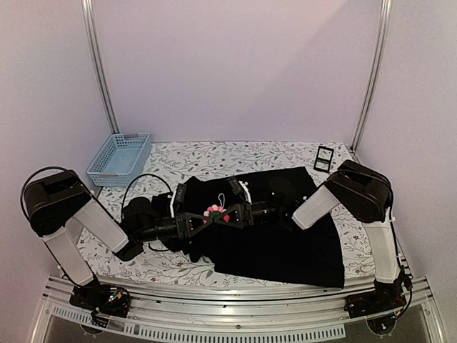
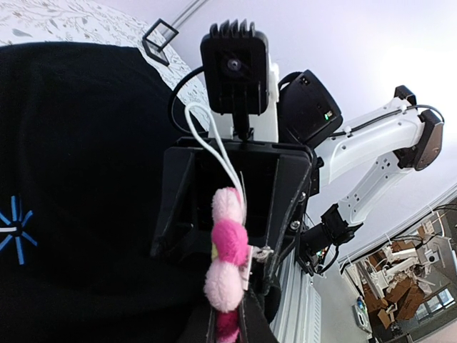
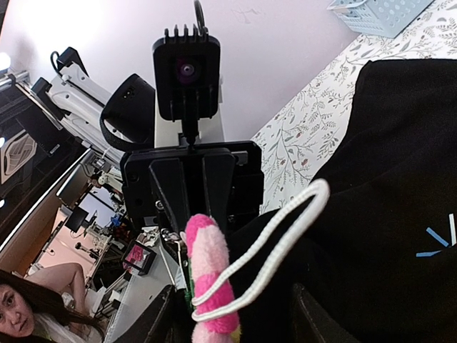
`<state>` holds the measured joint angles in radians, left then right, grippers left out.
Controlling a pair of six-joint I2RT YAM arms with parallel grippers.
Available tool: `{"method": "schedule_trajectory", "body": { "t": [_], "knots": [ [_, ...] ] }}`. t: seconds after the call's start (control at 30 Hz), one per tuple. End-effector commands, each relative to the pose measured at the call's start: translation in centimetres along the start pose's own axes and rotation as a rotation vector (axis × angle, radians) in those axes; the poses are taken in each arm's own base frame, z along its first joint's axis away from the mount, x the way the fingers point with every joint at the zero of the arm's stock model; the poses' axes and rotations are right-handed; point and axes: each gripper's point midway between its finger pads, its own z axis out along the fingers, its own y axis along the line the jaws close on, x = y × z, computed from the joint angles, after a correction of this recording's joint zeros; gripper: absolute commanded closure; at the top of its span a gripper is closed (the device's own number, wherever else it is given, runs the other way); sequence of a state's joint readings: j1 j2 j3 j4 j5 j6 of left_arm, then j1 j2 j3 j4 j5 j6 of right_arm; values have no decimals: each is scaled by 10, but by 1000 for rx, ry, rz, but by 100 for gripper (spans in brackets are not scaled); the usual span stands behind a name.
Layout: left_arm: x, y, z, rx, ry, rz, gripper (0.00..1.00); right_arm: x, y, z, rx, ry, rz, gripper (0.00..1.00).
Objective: Pin the brooch onto the clothing
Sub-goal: Pin the flattened clothing at the center of the board.
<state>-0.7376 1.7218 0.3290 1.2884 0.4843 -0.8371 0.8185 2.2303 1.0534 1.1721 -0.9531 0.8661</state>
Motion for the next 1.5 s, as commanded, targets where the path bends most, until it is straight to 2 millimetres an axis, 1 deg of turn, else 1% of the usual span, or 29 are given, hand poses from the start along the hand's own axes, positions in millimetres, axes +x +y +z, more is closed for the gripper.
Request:
{"method": "schedule_trajectory", "body": {
  "t": [0.0,0.07,0.1,0.13,0.23,0.4,0.63,0.77,0.83,0.93,1.27,1.3,1.37,1.47],
  "knots": [
    [-6,-6,1,19,-22,38,100,-2,11,3,-17,8,-31,48],
    [-6,-6,1,19,-21,37,100,-3,13,4,-18,8,-42,46],
    [-6,-6,1,20,-21,37,100,-4,13,4,-13,8,-43,47],
    [-7,-7,1,21,-22,38,100,-4,12,5,-9,7,-43,48],
    [-6,-7,1,21,-21,36,100,-6,11,5,-5,3,-47,57],
    [-6,-8,2,28,-20,43,100,-11,10,6,-6,-10,-48,65],
    [-6,-10,2,34,-18,51,100,-19,6,4,5,-36,-22,68],
    [-5,-10,2,36,-16,50,100,-23,3,4,18,-54,-9,72],
    [-5,-10,2,33,-15,48,100,-25,0,3,29,-65,2,71],
    [-5,-10,2,34,-16,48,100,-25,-1,2,33,-73,14,65],
    [-4,-10,2,34,-15,47,100,-25,-3,-2,61,-94,27,67],
    [-4,-10,2,33,-14,47,100,-23,-4,-3,68,-93,29,65],
    [-4,-10,2,30,-14,46,100,-21,-3,-5,76,-95,18,59],
    [-4,-9,2,27,-13,39,100,-18,3,-7,85,-88,-19,52]
  ]
}}
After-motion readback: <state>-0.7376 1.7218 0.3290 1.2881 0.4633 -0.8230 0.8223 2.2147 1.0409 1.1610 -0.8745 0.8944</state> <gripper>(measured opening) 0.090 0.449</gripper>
